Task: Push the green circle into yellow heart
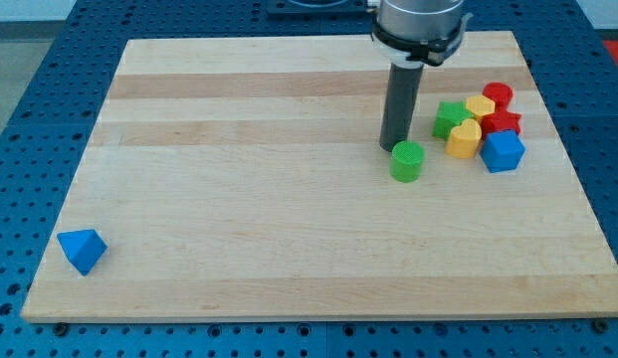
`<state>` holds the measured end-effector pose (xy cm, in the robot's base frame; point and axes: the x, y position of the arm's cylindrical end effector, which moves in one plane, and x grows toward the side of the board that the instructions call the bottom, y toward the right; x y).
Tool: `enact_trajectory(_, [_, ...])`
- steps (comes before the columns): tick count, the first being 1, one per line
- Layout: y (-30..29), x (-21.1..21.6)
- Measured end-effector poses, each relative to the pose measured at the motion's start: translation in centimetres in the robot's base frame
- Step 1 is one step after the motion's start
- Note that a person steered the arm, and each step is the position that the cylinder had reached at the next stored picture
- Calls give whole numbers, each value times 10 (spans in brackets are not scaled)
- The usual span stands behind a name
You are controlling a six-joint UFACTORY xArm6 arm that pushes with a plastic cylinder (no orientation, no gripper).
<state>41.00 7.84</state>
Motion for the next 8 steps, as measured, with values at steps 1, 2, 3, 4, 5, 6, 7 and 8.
enact_trajectory(1, [-53,-13])
enact_trajectory(2, [-74,14])
enact_trajectory(3, [-63,45])
enact_trajectory(4, [-39,50])
enact_trajectory(5, [-23,52])
enact_trajectory(6, [-24,81])
enact_trajectory(7, [0,85])
enact_trajectory(8, [21,59])
